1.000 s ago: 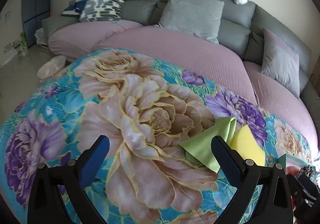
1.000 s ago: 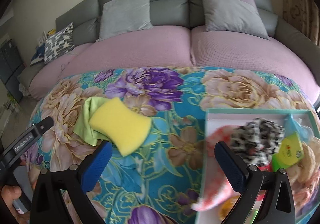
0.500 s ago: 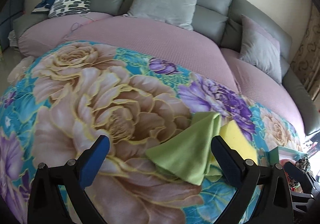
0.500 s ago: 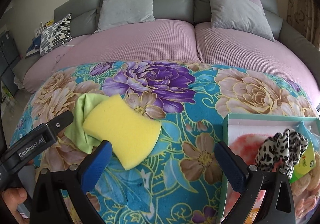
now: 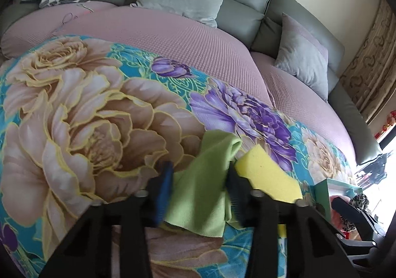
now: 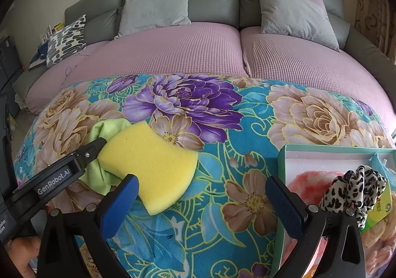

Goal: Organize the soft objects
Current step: 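Grasp the green cloth with left tool while right tool grasps the yellow sponge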

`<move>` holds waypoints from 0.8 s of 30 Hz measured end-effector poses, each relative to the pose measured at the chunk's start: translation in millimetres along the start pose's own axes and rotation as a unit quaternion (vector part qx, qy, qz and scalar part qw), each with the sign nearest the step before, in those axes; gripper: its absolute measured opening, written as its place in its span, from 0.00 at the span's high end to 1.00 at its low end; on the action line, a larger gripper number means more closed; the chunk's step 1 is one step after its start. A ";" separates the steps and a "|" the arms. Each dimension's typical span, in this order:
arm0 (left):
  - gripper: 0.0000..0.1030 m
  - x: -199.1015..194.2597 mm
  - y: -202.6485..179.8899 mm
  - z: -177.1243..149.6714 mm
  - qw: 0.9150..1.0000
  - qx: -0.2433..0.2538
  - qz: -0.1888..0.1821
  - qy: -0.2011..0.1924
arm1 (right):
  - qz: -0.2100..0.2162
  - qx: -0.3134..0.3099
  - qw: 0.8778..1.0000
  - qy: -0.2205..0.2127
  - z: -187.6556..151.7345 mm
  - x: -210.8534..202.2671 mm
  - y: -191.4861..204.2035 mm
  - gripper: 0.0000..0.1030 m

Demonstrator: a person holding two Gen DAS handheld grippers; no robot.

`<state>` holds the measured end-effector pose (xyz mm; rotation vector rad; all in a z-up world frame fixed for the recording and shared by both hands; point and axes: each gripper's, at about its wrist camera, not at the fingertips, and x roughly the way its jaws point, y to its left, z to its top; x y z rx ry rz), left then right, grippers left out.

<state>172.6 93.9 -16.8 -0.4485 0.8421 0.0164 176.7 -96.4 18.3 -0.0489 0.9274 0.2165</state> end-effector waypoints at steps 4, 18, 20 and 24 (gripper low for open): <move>0.90 -0.4 1.2 -1.7 1.000 -0.008 -0.011 0.007 | 0.003 0.001 1.000 0.001 -0.9 0.4 0.1 0.00; 0.94 -43.3 10.2 0.7 0.999 -0.025 0.015 -0.022 | 0.029 -0.031 0.999 0.024 0.0 12.4 11.3 0.00; 0.94 -50.2 13.6 1.4 0.999 -0.031 0.020 -0.027 | 0.033 -0.041 0.998 0.031 1.0 17.4 14.1 0.00; 0.94 -58.5 23.0 0.2 0.998 -0.047 0.030 -0.029 | 0.031 -0.077 0.996 0.043 1.4 23.4 24.7 0.00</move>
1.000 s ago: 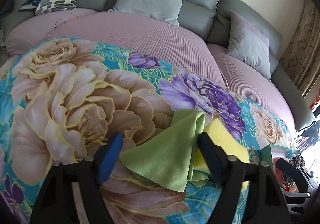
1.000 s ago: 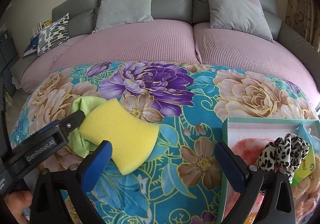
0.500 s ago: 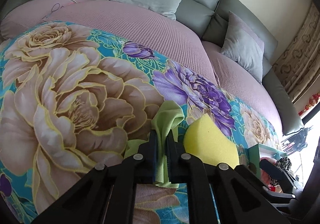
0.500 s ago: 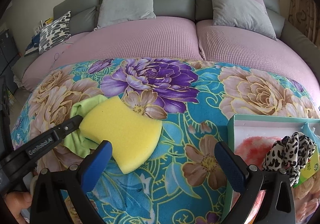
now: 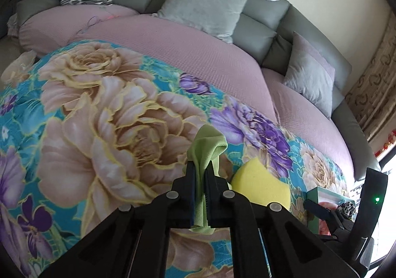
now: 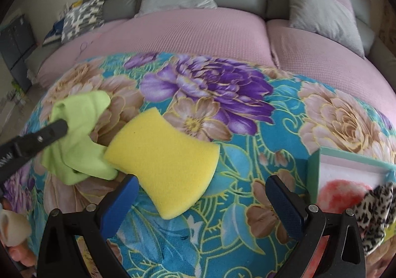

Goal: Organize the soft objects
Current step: 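Grasp the green cloth with left tool while right tool grasps the yellow sponge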

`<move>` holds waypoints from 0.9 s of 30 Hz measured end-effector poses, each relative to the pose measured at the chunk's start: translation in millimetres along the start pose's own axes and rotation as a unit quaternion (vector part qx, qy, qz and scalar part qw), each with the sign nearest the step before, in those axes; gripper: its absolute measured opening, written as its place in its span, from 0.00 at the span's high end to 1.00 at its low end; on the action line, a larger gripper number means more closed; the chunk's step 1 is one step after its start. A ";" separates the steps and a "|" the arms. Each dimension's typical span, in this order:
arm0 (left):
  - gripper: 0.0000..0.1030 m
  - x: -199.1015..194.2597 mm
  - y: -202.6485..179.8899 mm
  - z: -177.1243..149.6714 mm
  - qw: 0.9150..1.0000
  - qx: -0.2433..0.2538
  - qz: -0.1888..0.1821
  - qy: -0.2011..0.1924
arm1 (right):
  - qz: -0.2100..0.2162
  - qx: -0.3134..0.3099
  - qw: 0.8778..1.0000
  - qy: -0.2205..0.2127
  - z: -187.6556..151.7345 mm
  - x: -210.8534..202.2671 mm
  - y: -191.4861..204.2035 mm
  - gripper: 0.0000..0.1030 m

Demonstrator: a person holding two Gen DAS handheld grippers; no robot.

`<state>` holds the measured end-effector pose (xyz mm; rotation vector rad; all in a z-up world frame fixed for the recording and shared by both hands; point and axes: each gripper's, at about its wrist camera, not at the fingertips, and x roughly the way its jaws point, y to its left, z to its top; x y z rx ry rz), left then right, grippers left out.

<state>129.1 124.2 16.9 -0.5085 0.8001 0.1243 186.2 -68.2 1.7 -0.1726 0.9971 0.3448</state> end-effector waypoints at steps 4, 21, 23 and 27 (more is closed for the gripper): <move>0.94 -14.7 16.1 1.6 0.999 -0.024 0.019 -0.009 | 0.007 -0.037 0.999 0.004 5.2 -0.7 10.6 0.00; 0.94 -22.2 37.0 0.9 0.998 -0.053 0.022 -0.009 | 0.026 -0.179 0.983 0.039 34.0 31.0 47.5 0.09; 0.94 -19.9 37.2 0.4 0.998 -0.053 0.023 -0.005 | 0.032 -0.186 0.981 0.042 33.4 31.2 51.4 0.17; 0.94 -20.3 36.3 0.5 0.998 -0.052 0.021 -0.006 | 0.032 -0.199 0.978 0.047 30.9 33.6 58.3 0.26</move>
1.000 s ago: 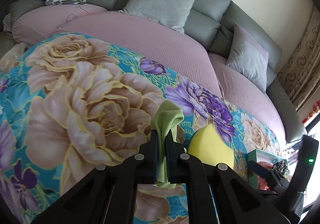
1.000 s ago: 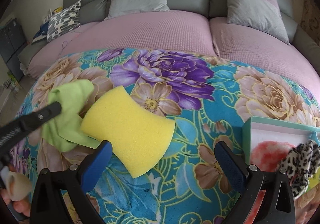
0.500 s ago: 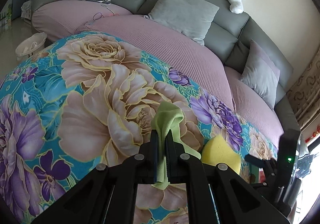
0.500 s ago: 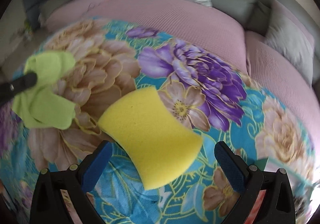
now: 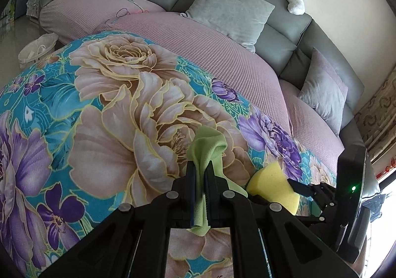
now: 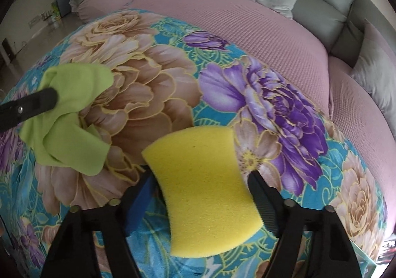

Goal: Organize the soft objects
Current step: 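Grasp the green cloth with left tool while right tool grasps the yellow sponge, then carry the green cloth and yellow sponge into the tray and open both tools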

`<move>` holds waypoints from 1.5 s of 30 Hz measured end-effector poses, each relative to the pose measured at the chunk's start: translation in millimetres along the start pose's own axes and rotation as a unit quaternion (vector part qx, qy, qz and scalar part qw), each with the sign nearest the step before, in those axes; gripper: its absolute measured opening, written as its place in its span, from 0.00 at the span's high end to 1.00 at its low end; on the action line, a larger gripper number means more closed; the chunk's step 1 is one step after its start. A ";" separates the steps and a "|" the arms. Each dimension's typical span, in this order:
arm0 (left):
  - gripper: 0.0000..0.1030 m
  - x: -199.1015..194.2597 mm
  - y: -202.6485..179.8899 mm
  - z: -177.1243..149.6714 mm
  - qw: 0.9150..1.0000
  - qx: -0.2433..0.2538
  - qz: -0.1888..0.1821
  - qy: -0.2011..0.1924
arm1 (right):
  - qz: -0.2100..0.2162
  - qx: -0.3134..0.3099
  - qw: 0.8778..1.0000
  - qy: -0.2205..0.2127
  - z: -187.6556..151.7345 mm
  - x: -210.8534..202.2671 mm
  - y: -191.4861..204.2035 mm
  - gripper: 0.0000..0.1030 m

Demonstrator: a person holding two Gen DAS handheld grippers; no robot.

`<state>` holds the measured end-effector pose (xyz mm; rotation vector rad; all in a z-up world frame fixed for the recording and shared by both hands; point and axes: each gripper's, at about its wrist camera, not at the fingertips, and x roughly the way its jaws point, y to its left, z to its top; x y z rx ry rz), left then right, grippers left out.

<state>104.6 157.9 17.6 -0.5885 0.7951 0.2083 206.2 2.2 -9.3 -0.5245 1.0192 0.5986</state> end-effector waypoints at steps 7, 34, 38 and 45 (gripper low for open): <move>0.94 -3.6 -3.0 0.3 1.000 0.003 0.001 -0.004 | 0.009 0.009 1.000 -0.004 -5.7 -6.7 1.1 0.30; 0.94 -55.2 -91.6 -32.5 0.992 0.115 -0.048 -0.037 | 0.006 0.288 0.947 -0.145 -138.9 -140.5 -53.5 0.33; 0.94 -73.8 -119.8 -41.2 0.986 0.142 -0.072 -0.054 | -0.022 0.303 0.939 -0.159 -164.1 -167.0 -64.4 0.33; 0.94 -95.3 -172.4 -63.0 0.971 0.193 -0.123 -0.069 | -0.066 0.336 0.921 -0.186 -209.2 -207.0 -96.5 0.33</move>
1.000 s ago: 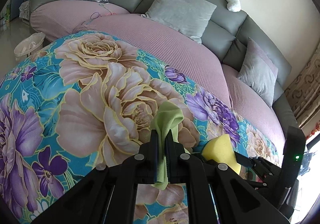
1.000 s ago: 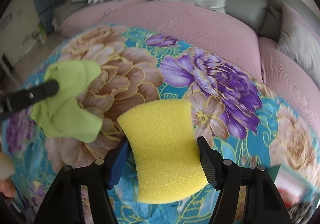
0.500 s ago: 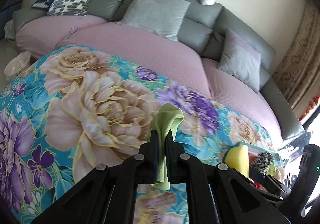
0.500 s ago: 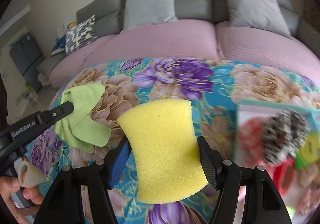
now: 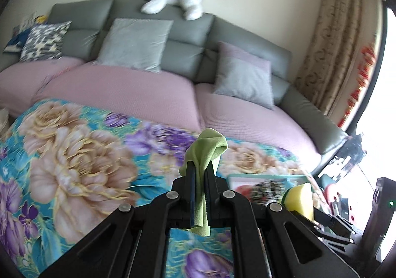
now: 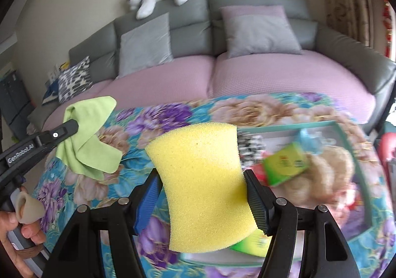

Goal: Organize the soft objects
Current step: 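Carry the green cloth and yellow sponge into the tray and open both tools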

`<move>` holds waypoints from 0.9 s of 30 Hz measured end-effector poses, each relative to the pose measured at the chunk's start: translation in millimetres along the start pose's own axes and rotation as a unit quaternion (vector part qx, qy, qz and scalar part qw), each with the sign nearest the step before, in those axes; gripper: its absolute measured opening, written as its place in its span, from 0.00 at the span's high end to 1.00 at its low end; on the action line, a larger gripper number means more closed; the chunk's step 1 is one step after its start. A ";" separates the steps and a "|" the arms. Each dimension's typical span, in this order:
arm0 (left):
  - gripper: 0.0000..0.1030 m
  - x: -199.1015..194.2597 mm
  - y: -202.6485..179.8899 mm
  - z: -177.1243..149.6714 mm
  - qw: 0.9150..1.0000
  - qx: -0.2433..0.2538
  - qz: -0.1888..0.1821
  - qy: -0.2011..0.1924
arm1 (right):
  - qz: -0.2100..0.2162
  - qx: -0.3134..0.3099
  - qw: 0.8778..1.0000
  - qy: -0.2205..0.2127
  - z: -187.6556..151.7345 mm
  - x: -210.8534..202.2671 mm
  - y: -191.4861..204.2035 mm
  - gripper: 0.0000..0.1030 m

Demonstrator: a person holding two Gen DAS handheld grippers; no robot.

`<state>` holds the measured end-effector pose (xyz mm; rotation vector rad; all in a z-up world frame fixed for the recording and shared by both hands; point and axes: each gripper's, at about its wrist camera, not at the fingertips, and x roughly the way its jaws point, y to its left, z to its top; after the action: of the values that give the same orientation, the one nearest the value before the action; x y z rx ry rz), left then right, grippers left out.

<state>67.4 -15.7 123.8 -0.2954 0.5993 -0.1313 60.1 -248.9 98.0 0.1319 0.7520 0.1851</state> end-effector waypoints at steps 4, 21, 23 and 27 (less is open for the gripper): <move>0.94 2.2 -32.0 -3.0 0.999 0.029 -0.026 0.000 | -0.019 0.030 0.999 -0.020 0.0 -20.8 -34.9 0.33; 0.94 41.5 -139.9 -43.9 0.982 0.128 -0.119 0.073 | -0.061 0.103 0.992 -0.036 -14.3 -46.0 -114.6 0.33; 0.94 52.9 -143.8 -52.3 0.981 0.131 -0.114 0.089 | -0.051 0.108 0.993 -0.026 -18.4 -35.9 -117.5 0.32; 0.94 78.3 -142.9 -66.9 0.979 0.128 -0.097 0.126 | -0.050 0.114 0.992 0.000 -25.8 -14.9 -122.9 0.32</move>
<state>88.0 -183.4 73.7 -0.0860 0.7962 -0.4359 46.3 -370.6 66.6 0.3095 0.7773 0.0028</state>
